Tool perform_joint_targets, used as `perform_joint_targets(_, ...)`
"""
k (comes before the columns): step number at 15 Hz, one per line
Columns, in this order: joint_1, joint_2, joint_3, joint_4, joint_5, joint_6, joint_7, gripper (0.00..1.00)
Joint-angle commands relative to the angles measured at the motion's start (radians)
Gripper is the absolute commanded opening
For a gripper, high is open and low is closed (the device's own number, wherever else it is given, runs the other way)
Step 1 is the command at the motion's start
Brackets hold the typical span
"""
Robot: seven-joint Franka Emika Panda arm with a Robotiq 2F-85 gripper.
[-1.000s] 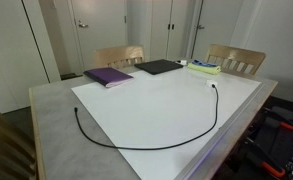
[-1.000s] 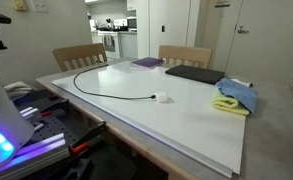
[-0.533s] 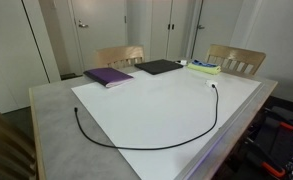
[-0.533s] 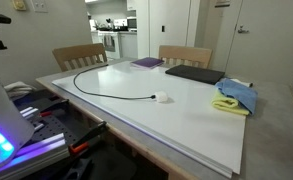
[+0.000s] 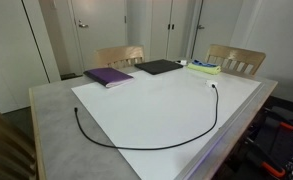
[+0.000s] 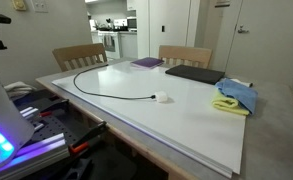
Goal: Fold the charging cable
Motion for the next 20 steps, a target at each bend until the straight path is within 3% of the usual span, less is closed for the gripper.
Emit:
perform_joint_targets(1,-0.041,0.0,0.028,0.004,0.016,-0.011,-0.021,1.0)
perform_joint_targets(8,-0.041,0.0,0.028,0.004,0.016,-0.011,-0.021,1.0)
perform_joint_targets(10,-0.013,0.037,0.031,0.013,0.037,0.012,-0.069,1.0)
perform_joint_targets(15,0.027,0.189,0.091,0.056,0.096,0.159,-0.173,1.0)
perform_joint_targets(20,0.08,0.354,0.126,0.109,0.058,0.334,-0.29,1.0)
